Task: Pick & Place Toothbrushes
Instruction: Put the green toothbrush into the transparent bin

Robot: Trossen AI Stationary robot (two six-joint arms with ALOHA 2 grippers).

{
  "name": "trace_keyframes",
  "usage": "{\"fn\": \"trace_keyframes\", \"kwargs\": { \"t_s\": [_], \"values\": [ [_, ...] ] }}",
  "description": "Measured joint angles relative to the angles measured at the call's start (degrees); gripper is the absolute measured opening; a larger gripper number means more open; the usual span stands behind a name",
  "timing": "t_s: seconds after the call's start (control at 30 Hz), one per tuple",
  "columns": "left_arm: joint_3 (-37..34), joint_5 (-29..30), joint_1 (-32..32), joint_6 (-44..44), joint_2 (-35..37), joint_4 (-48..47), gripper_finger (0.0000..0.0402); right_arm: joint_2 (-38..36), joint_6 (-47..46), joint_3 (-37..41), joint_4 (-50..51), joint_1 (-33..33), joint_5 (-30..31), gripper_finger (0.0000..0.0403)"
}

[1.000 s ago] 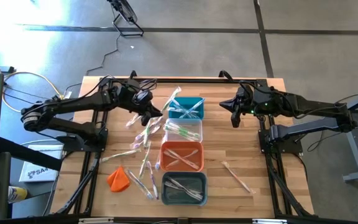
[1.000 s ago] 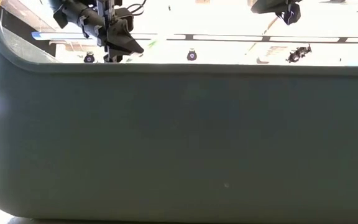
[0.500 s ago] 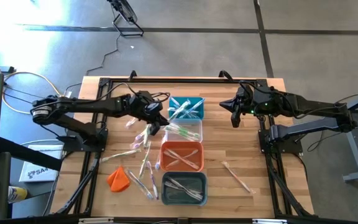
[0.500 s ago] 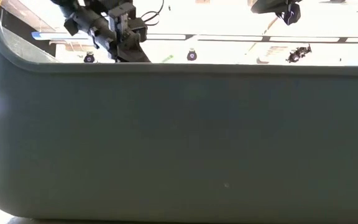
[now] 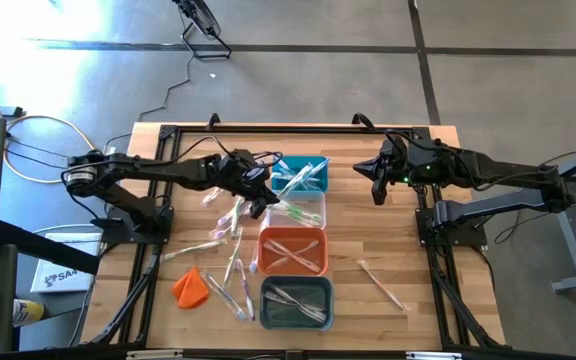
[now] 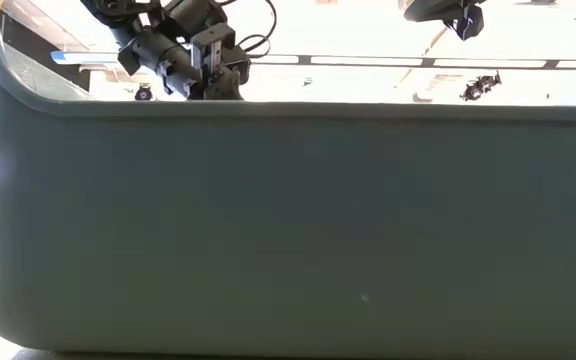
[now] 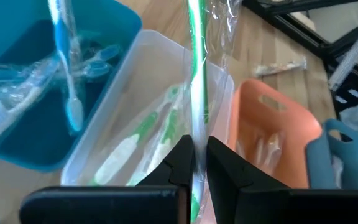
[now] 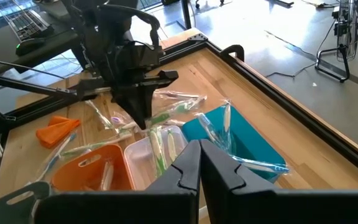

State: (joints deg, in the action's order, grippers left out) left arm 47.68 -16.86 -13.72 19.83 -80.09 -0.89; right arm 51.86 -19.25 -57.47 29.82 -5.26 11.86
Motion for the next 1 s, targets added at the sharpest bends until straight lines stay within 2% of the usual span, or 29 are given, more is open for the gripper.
{"fn": "trace_keyframes", "kwargs": {
  "t_s": [0.13, 0.47, 1.0],
  "values": [
    [0.0, -1.7, 0.1, 0.0, 0.0, 0.0, 0.0022, 0.0, 0.0, 0.0, 0.0, 0.0, 0.0, 0.0002],
    [0.0, -1.6, 0.4, -0.1, 0.0, 0.3, 0.0022, 0.0, 0.0, 0.0, 0.0, 0.0, 0.0, 0.0002],
    [0.0, -1.8, 1.5, -7.5, 0.0, -1.3, 0.0022, 0.0, 0.0, 0.0, 0.0, 0.0, 0.0, 0.0002]
  ]
}}
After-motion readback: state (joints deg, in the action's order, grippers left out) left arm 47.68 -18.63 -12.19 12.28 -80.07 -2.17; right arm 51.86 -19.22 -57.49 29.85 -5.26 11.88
